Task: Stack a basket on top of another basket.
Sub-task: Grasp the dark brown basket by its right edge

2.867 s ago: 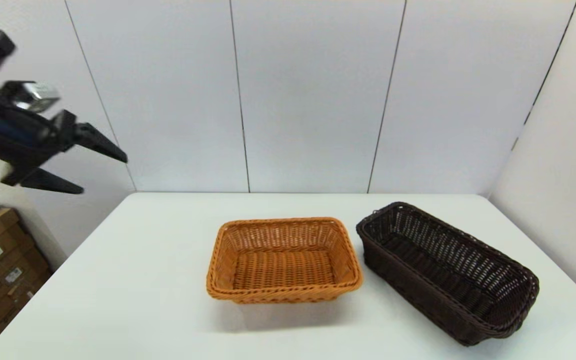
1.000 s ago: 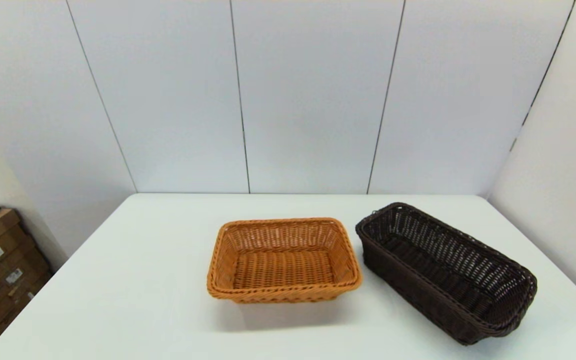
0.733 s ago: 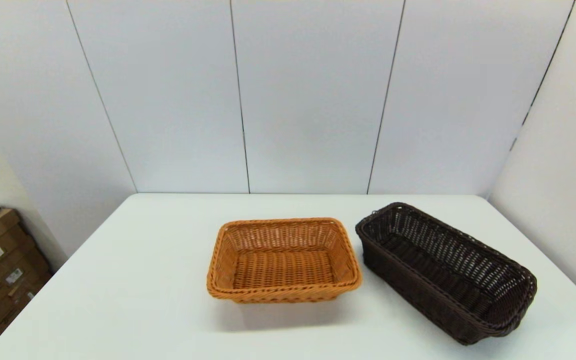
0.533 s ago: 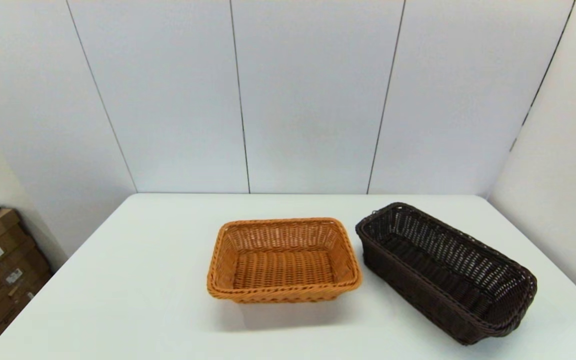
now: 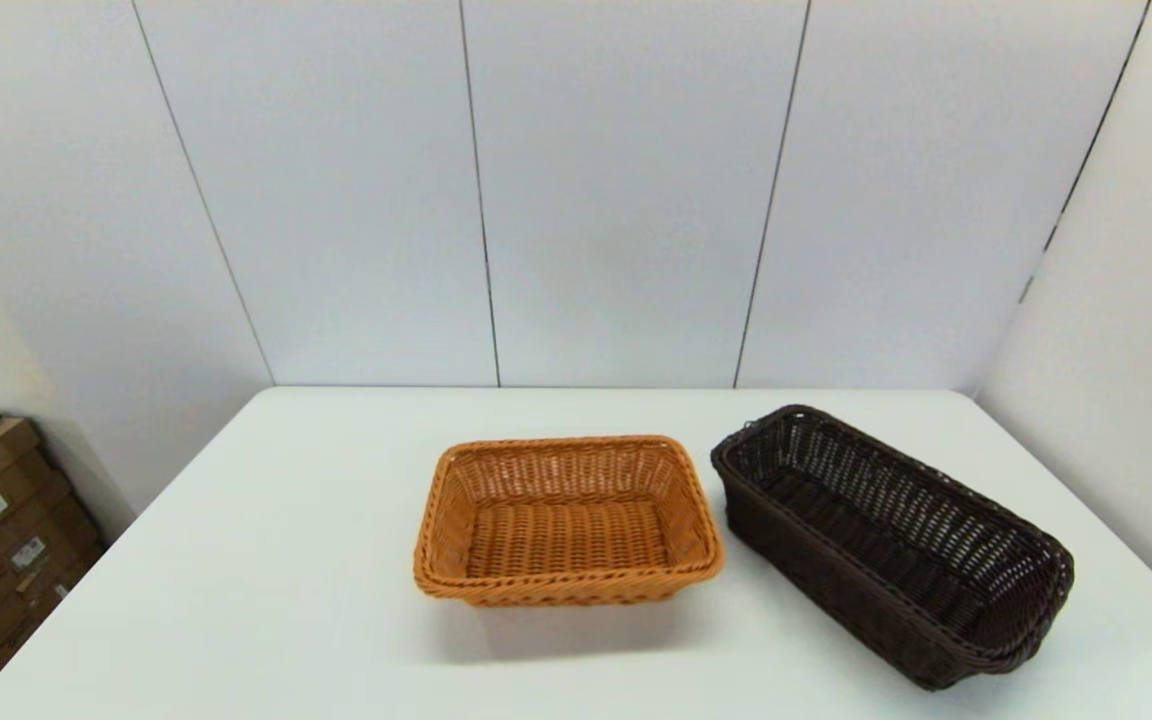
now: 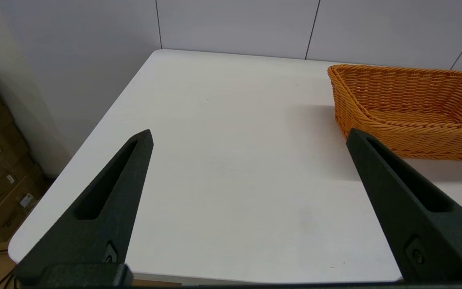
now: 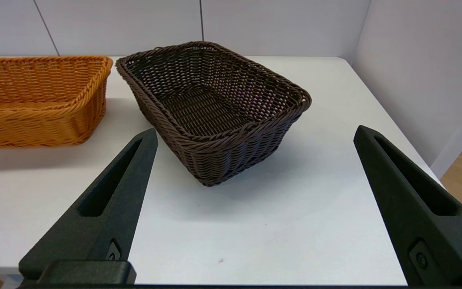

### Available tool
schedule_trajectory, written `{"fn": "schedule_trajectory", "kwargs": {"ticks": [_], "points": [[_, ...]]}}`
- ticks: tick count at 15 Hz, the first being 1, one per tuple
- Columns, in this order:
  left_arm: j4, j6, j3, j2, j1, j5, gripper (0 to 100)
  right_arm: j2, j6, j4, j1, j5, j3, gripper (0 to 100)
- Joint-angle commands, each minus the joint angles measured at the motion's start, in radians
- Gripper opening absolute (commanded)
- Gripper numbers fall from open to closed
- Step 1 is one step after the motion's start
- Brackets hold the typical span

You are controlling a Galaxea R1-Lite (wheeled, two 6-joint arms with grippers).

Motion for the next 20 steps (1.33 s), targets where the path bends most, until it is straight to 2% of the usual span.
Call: {"fn": "schedule_trajectory", "kwargs": {"ticks": [1,14,15,17,20], "points": [[0.001,-0.001,-0.001,0.001,0.000,0.000,100,0.001,0.008,0.000,0.000,0.000,0.000,100],[0.001,-0.001,-0.001,0.001,0.000,0.000,100,0.001,0.008,0.011,-0.001,-0.006,-0.023,100],[0.001,-0.001,-0.001,0.001,0.000,0.000,100,0.010,0.017,0.041,-0.001,-0.008,-0.110,100],[0.001,-0.001,-0.001,0.001,0.000,0.000,100,0.096,0.029,0.166,0.000,-0.003,-0.290,100],[0.001,-0.001,-0.001,0.001,0.000,0.000,100,0.391,0.139,0.232,-0.014,-0.011,-0.568,100]]}}
